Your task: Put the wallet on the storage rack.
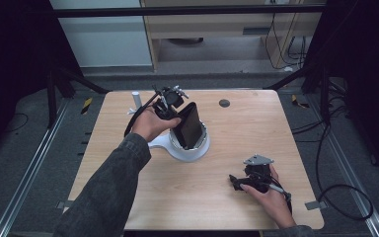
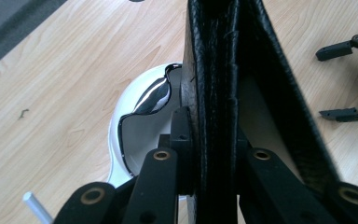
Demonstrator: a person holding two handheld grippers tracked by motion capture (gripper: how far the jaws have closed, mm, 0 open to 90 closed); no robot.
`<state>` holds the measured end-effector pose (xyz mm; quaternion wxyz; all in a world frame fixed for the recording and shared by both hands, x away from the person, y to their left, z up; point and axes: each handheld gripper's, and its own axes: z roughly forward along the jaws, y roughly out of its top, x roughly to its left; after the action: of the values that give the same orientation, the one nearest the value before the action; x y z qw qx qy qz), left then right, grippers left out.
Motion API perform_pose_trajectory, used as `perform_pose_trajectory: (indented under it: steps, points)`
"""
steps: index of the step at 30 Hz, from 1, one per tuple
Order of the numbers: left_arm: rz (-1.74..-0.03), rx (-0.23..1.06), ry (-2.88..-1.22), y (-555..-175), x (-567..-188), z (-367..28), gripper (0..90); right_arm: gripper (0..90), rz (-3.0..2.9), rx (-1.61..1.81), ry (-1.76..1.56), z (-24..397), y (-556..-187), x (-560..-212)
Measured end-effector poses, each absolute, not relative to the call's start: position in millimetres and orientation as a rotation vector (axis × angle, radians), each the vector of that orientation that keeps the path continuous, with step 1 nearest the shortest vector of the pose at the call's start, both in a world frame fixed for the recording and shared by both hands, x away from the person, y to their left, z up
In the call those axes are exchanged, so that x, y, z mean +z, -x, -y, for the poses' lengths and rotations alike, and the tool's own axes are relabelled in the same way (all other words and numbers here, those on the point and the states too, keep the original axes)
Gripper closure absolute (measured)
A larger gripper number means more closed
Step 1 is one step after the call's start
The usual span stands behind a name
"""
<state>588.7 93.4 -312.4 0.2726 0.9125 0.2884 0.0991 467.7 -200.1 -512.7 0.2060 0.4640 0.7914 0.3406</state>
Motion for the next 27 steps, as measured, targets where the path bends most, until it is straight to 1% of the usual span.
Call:
perform_pose_trajectory:
  steps: [7, 10, 15, 18, 21, 24, 27]
  points:
    - [-0.789, 0.235, -2.459, -596, -316, -86, 79.4, 3.7, -2.205, 0.949, -1.296, 200, -467, -513]
    - [-0.785, 0.242, -2.461, -596, -317, -85, 78.5, 3.7, -2.205, 0.949, -1.296, 200, -467, -513]
    - [-0.796, 0.274, -2.451, -596, -319, -85, 75.3, 3.7, -2.202, 0.951, -1.300, 200, -467, -513]
    - [-0.801, 0.312, -2.428, -594, -315, -87, 68.0, 3.7, -2.202, 0.950, -1.298, 200, -467, -513]
    - [-0.797, 0.369, -2.404, -588, -310, -90, 65.8, 3.6, -2.202, 0.950, -1.297, 200, -467, -513]
    - [-0.794, 0.404, -2.391, -582, -304, -94, 64.6, 3.7, -2.202, 0.950, -1.297, 200, -467, -513]
    - [-0.783, 0.405, -2.388, -579, -299, -96, 66.9, 3.6, -2.202, 0.950, -1.297, 200, -467, -513]
